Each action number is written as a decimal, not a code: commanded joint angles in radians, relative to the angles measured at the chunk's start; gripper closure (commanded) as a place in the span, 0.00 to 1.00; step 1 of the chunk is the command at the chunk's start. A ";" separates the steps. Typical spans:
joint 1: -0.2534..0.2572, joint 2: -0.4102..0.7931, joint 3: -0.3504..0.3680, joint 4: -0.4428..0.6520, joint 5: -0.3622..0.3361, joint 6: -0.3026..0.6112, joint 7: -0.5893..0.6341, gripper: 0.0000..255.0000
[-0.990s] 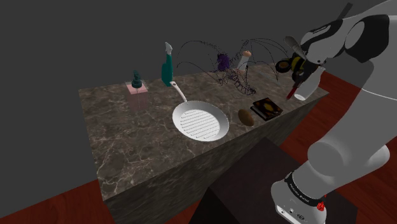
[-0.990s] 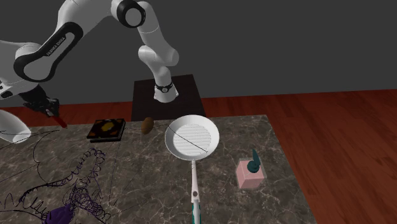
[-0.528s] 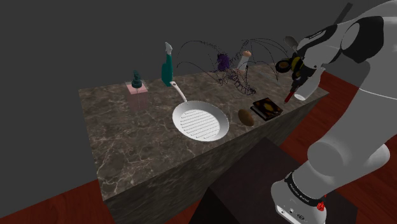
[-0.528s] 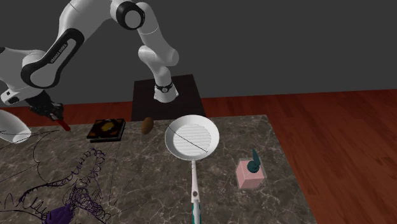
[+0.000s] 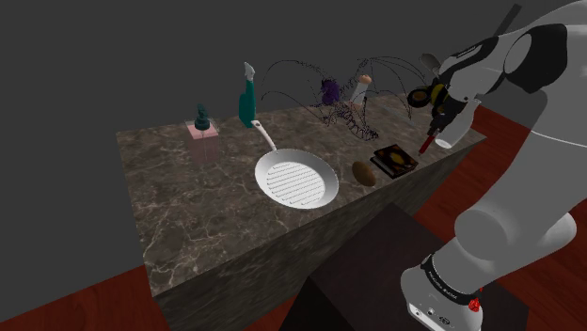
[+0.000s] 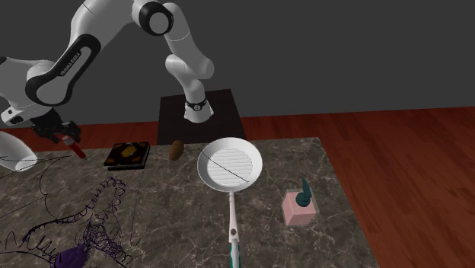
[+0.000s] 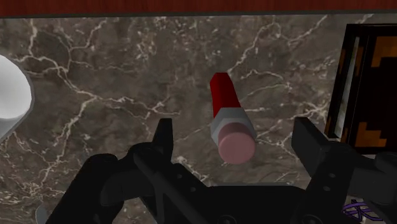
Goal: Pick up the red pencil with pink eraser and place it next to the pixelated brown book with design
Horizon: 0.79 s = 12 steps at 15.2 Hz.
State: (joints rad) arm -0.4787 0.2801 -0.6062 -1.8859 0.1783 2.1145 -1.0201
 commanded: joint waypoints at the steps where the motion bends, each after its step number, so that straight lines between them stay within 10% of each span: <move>1: 0.000 0.000 0.000 0.000 0.000 0.000 0.000 0.00; 12: 0.011 -0.051 -0.013 0.070 -0.039 -0.111 0.026 0.00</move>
State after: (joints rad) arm -0.4680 0.2291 -0.6194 -1.8166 0.1395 2.0043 -0.9946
